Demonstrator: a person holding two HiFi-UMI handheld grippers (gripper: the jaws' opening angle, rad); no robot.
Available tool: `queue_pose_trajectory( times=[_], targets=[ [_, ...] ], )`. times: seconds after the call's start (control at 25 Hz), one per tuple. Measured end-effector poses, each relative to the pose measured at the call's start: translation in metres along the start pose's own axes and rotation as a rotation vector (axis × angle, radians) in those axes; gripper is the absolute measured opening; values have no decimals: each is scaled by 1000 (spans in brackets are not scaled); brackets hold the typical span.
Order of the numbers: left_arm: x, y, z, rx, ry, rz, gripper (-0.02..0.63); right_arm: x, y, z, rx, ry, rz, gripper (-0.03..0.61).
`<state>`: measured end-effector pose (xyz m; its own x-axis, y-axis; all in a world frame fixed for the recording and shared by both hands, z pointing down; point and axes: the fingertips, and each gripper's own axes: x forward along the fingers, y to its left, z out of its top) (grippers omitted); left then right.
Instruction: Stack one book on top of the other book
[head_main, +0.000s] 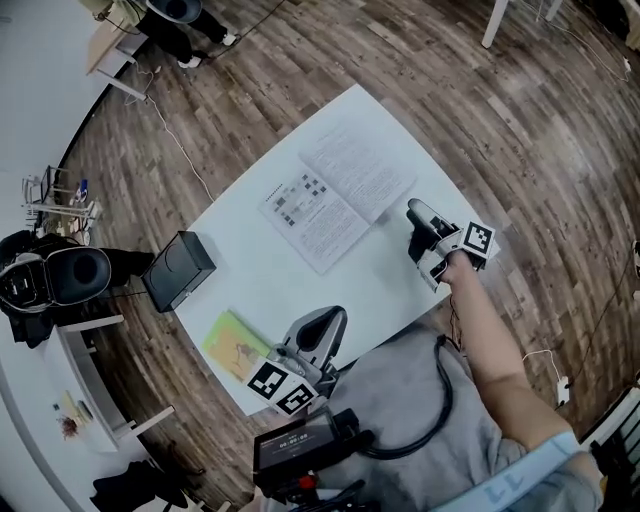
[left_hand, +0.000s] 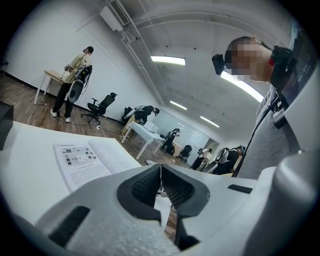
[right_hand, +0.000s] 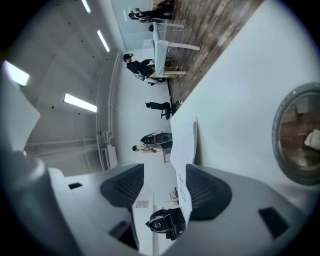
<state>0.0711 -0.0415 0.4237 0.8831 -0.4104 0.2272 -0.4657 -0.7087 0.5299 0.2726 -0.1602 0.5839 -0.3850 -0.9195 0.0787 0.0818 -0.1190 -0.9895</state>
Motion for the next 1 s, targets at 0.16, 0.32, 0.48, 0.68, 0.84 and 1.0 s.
queue_pose_trajectory(
  times=[0.16,0.32,0.48,0.68,0.84,1.0],
  targets=[
    [1,3,1,-18,-17,10,20,10,-15,3,52,14,-35,238],
    [2,9,0,-33,-26,19,20,20,-28,7,81,19,-75,238],
    [1,14,-1,-50,-39,33,20,30,-37,8,88,37,-102,238],
    [0,20,-1,-67,-52,55,20,39,-43,9,95,56,-121,238],
    [-2,27,1,-76,-64,71,20,49,-43,12,91,66,-118,238],
    [-3,31,1,-82,-70,79,20,59,-41,13,85,78,-111,238]
  ],
)
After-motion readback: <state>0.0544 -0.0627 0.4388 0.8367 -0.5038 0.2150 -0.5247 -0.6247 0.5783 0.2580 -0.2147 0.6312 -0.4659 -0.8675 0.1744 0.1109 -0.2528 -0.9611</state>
